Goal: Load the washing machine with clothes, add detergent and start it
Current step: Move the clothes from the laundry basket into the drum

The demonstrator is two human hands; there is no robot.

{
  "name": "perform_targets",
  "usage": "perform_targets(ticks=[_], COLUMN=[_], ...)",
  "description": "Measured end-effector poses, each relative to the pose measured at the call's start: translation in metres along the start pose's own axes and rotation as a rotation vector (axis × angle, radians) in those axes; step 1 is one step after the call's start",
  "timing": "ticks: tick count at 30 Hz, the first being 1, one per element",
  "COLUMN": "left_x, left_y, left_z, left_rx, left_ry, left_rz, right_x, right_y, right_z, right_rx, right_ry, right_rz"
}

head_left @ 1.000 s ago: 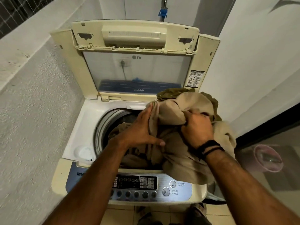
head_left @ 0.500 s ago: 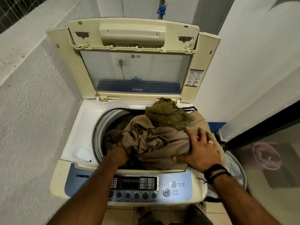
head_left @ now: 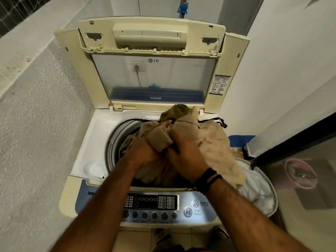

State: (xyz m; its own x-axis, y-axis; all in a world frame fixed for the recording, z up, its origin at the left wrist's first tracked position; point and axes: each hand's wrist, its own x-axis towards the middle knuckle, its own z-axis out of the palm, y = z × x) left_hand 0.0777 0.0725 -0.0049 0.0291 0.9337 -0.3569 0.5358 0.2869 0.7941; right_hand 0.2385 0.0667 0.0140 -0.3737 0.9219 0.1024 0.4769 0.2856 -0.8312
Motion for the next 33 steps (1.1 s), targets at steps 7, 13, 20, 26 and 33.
perform_targets(ticks=[7, 13, 20, 26, 33], left_x=[0.007, 0.015, 0.012, 0.01, 0.008], left_y=[-0.054, -0.084, -0.093, -0.062, -0.024], left_z=[-0.025, 0.007, 0.032, -0.018, -0.028], left_rx=[0.263, 0.836, 0.494, -0.648, -0.303], left_ry=[0.577, -0.184, -0.413, 0.143, 0.314], left_rz=[-0.037, -0.064, -0.122, -0.023, 0.304], right_x=[-0.021, -0.052, -0.043, 0.013, 0.011], right_y=[0.033, 0.118, 0.125, 0.044, 0.019], right_z=[-0.011, -0.042, -0.048, -0.048, 0.043], right_rx=[-0.419, -0.647, -0.82, 0.032, 0.038], right_ry=[-0.05, -0.207, -0.111, 0.275, -0.398], right_rz=[0.085, 0.716, 0.703, 0.533, 0.33])
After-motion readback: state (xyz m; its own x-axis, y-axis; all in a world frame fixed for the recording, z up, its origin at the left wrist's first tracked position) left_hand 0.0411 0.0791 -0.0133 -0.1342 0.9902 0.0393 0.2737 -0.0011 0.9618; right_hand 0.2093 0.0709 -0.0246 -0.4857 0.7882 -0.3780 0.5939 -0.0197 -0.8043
